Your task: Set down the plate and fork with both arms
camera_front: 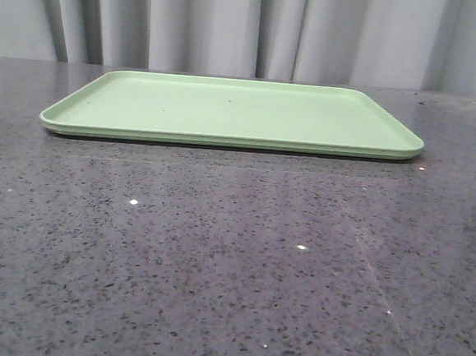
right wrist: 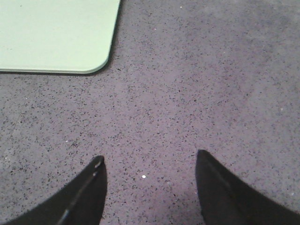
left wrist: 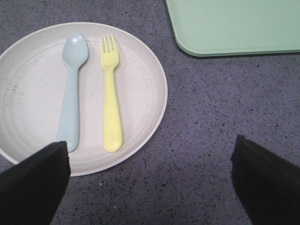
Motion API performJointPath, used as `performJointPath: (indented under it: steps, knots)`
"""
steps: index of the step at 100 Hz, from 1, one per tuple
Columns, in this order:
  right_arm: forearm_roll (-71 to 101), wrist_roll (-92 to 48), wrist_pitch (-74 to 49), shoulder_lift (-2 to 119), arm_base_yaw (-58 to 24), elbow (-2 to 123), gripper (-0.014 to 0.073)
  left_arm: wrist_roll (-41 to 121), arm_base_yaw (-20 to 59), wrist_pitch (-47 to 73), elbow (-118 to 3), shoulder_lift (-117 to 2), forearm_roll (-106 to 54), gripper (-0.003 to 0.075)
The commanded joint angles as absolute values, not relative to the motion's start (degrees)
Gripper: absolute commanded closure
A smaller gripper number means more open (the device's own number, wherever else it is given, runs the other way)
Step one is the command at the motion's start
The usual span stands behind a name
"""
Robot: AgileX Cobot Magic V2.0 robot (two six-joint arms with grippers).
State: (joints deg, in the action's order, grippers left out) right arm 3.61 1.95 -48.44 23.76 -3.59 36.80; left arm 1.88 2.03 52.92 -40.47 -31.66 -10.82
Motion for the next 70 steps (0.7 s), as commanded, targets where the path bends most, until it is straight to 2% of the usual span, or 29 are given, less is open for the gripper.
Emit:
performJointPath:
  steps: [1, 37, 70]
  knots:
    - [3.7, 1.6, -44.5, 24.7, -3.3, 38.7, 0.0155, 0.8, 1.9, 48.6, -42.3, -32.2, -11.5, 0.0073]
    - [3.7, 1.6, -44.2, 24.7, -3.3, 38.7, 0.0155, 0.8, 1.9, 47.8, -42.3, -32.2, -9.0, 0.0128]
    - [3.7, 1.6, -42.5, 24.7, -3.3, 38.7, 0.0155, -4.8, 1.9, 49.7, -48.0, -34.5, 6.3, 0.0134]
